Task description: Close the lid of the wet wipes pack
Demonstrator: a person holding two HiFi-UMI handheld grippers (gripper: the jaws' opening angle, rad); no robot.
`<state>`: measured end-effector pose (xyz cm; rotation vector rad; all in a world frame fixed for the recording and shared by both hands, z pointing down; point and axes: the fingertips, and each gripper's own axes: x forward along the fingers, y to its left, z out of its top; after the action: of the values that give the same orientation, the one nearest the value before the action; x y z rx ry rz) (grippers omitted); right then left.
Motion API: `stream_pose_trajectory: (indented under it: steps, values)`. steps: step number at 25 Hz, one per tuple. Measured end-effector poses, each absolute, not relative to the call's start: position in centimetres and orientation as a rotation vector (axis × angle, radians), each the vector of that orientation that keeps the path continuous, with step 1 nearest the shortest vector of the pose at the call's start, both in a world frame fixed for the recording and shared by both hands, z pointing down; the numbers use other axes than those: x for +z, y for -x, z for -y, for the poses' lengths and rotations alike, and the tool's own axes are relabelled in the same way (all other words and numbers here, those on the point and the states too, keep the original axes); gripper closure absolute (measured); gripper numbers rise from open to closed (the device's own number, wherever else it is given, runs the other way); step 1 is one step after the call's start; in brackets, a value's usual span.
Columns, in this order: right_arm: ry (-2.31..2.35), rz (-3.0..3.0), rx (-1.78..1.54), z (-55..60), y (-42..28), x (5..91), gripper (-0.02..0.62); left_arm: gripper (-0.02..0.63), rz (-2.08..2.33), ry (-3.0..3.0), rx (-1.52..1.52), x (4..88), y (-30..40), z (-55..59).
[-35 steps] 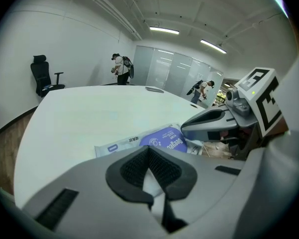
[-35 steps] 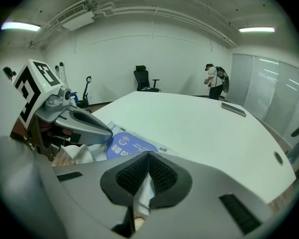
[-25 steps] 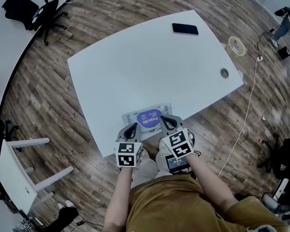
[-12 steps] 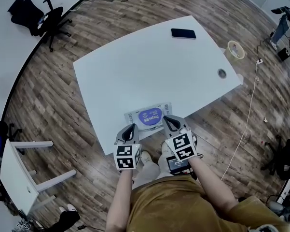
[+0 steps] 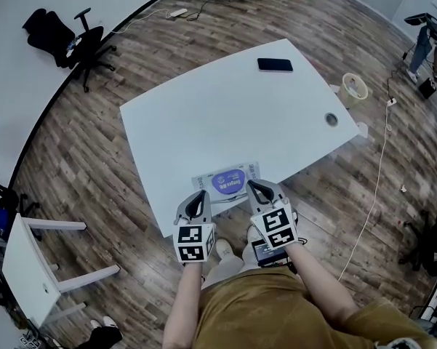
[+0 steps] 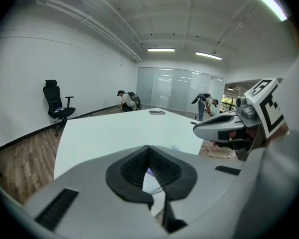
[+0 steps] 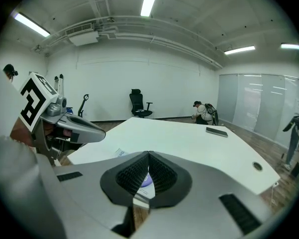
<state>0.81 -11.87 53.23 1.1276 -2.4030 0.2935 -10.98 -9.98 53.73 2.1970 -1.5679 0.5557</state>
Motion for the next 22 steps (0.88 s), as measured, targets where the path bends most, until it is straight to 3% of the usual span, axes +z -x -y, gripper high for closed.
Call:
stream_pose_trajectory:
  steps: [22]
  values:
    - [-1.298, 2.584, 0.117, 13.9, -1.6, 43.1, 0.586, 0.612, 1.801, -2.315, 0.412, 44.7, 11.9, 11.7]
